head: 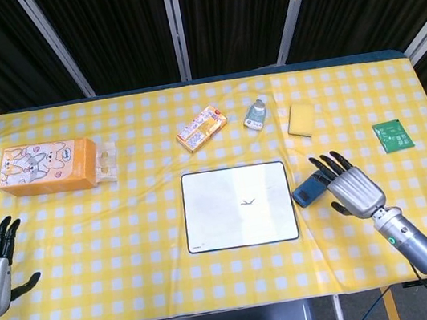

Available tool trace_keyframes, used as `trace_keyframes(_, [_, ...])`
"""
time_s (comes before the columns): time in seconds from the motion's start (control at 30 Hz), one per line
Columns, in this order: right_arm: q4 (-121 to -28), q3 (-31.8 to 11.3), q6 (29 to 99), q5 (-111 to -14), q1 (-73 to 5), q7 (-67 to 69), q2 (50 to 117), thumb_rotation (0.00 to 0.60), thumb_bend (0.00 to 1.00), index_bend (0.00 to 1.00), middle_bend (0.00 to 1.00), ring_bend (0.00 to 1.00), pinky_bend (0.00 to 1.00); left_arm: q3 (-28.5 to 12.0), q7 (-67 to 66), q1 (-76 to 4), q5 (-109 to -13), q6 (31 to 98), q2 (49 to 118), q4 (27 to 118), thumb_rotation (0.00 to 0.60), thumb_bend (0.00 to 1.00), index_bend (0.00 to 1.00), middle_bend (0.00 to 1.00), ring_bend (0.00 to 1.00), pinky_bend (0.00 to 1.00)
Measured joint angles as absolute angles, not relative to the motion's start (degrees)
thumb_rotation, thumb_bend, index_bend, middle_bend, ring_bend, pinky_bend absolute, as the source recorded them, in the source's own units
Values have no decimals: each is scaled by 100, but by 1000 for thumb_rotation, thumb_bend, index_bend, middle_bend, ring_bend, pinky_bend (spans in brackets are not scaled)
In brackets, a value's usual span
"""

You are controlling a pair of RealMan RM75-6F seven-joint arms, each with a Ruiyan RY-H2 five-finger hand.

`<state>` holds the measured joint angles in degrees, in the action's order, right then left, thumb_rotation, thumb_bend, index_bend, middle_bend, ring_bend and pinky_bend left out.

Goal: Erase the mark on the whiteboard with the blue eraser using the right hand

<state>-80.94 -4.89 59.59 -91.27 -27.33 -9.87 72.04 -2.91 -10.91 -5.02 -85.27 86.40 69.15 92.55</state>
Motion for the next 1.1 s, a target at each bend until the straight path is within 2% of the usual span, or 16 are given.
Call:
trace_keyframes(0.37, [-8052, -509, 5362, -8566, -3047, -1815, 7436, 600, 192, 217, 15, 0, 6, -329, -1010, -522, -8440, 8591, 6915, 9186, 600, 5, 0, 0, 0, 0])
trace_keyframes(0.6, [-8004, -578, 5069, -8212, -3301, -2285, 7629, 600, 192, 250, 16, 0, 6, -351, -1028, -542, -8376, 8549, 6938, 9156, 600, 5, 0, 0, 0, 0])
trace_keyframes(1.1, [-7792, -508, 4783, -7671, -3556, -2691, 7972, 600, 193, 249, 16, 0, 7, -385, -999, -590, -8263, 8452, 6989, 9063, 600, 5, 0, 0, 0, 0])
